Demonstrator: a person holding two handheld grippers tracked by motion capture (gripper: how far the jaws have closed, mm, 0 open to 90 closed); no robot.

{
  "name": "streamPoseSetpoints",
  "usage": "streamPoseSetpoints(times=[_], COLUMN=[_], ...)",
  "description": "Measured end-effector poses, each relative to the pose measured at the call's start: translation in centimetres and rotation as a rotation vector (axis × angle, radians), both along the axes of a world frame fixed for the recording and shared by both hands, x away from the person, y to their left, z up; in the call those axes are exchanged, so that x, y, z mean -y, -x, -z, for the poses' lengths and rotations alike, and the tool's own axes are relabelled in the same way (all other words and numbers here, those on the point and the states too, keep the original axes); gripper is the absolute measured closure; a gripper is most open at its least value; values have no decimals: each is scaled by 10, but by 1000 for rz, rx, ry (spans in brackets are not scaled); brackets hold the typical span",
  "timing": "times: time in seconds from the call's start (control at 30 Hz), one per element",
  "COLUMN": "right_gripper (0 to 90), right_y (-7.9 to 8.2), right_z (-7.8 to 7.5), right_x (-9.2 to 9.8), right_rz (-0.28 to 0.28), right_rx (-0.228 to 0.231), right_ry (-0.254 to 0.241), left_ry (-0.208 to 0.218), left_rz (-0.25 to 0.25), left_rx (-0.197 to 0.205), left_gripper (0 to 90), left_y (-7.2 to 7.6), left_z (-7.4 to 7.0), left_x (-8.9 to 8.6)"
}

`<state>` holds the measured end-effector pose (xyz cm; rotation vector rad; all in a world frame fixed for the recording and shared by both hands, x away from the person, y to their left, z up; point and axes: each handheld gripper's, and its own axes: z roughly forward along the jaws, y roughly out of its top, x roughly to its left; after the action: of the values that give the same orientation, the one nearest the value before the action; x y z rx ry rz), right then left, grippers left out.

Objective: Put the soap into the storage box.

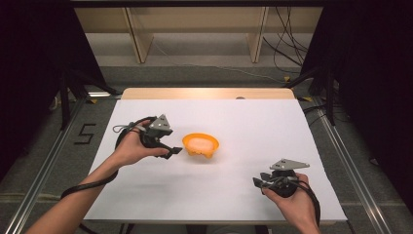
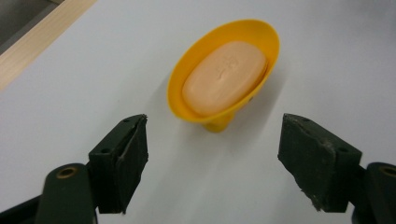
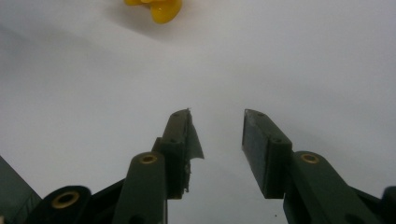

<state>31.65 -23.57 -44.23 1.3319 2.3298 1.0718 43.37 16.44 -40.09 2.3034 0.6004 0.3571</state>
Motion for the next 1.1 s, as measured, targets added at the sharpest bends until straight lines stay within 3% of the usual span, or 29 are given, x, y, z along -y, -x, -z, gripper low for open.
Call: streamPoseSetpoints(times=[0.03,0.37,0.53,0.57,0.67,0.7,0.73,0.8,0.83,1.03,1.07,1.1], right_gripper=[624,623,623,623,623,623,623,623,623,623,623,623], right_y=[2,2,2,0,0,1,0,1,1,1,1,1], right_z=[-2,-2,-2,-1,-1,-1,-1,-1,-1,-1,-1,-1], right_x=[-1,-1,-1,0,0,-1,-1,-1,-1,-2,-2,-1], right_rz=[27,24,30,15,15,27,16,20,21,23,24,24], right_rx=[-24,-24,-32,-11,-11,-29,-12,-23,-25,-28,-27,-26], right_ry=[14,17,14,18,18,17,22,19,18,12,15,14], left_ry=[-5,17,33,28,26,26,25,13,23,18,30,25], left_rz=[-7,-74,-112,-117,-135,-138,-145,-141,-157,-198,-213,-222], left_rx=[1,-1,-25,-24,-29,-36,-33,-22,-37,-32,-52,-36], left_gripper=[237,237,236,236,236,236,236,236,236,239,240,243], left_y=[5,33,42,46,50,54,56,57,61,71,74,76], left_z=[2,14,24,27,31,35,36,37,40,51,54,57], left_x=[-9,-43,-53,-58,-62,-66,-68,-70,-73,-84,-86,-88])
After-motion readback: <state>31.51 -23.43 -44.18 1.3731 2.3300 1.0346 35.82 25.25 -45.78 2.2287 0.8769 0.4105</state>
